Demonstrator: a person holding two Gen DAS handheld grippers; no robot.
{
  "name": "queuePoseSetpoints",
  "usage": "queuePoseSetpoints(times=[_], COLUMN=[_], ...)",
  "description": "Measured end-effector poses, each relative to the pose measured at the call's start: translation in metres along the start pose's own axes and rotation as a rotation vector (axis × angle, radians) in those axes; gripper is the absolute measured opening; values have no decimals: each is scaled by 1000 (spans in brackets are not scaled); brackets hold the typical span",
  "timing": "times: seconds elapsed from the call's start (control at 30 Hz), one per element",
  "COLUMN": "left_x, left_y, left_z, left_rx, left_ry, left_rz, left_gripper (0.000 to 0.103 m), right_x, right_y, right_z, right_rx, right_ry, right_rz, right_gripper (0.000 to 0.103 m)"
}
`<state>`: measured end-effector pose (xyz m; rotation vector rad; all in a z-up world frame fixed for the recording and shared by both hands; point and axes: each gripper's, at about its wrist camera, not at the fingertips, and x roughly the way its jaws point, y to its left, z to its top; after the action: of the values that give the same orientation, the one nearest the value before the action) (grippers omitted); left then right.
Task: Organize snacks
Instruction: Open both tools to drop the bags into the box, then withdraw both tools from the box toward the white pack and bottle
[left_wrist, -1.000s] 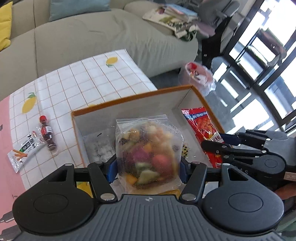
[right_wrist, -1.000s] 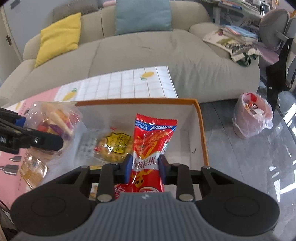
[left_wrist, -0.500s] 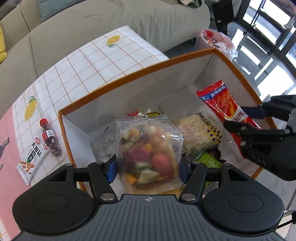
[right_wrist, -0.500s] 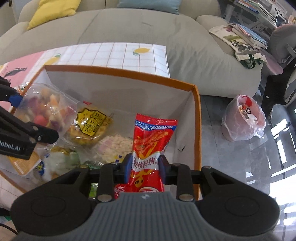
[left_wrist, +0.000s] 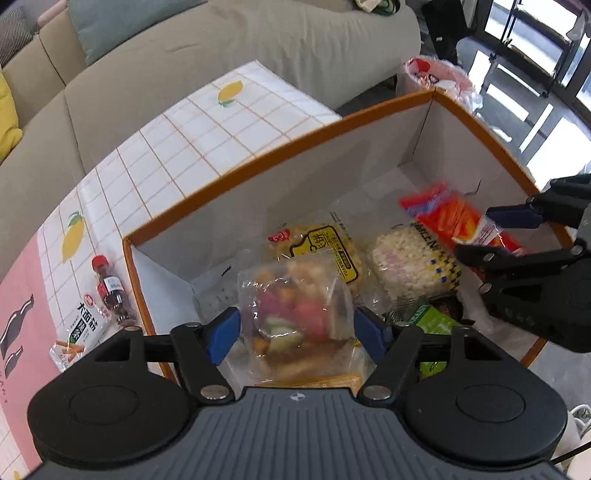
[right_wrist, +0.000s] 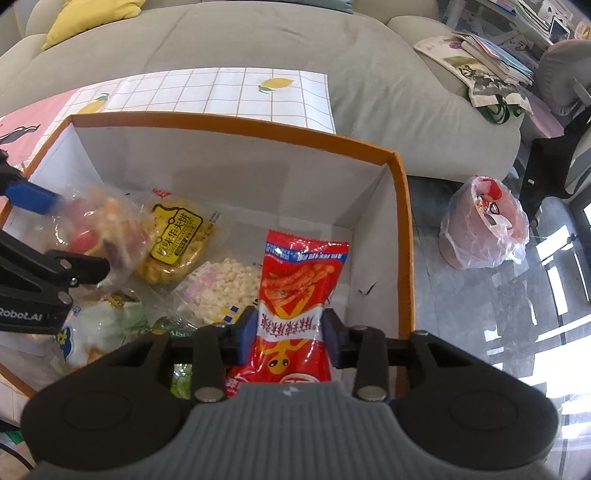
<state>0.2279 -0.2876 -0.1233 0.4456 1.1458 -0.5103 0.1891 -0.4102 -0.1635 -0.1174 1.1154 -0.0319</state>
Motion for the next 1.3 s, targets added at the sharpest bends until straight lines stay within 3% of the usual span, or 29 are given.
queuePoseSetpoints(times=[0.13,0.43,0.67,0.83,1.03,1.3], left_x=[-10,-47,-88,-117,-137,-156], left_y=[2,10,29,35,47,103], left_z=[0,-5,-18,-38,-68,-120], left_rx=[-6,-33,-89,-81,-79,-256], left_ry=[-34,-119,-228,-328,-371,-411], left_rz=[-31,-65,-50,38,59,77], left_gripper=[87,87,87,87,87,87], right_x=[-2,-26,-53,-82,-112,-134], right_y=[4,14,19,31,65,126], right_z=[1,8,10,9,6,-9], right_rx=[7,-12,49,125,208,258], right_ry=[-6,-41,-66,-136,-234,-382], right_rz=[-18,-62,-70,-77,9,19], right_gripper=[56,79,86,91,94,96])
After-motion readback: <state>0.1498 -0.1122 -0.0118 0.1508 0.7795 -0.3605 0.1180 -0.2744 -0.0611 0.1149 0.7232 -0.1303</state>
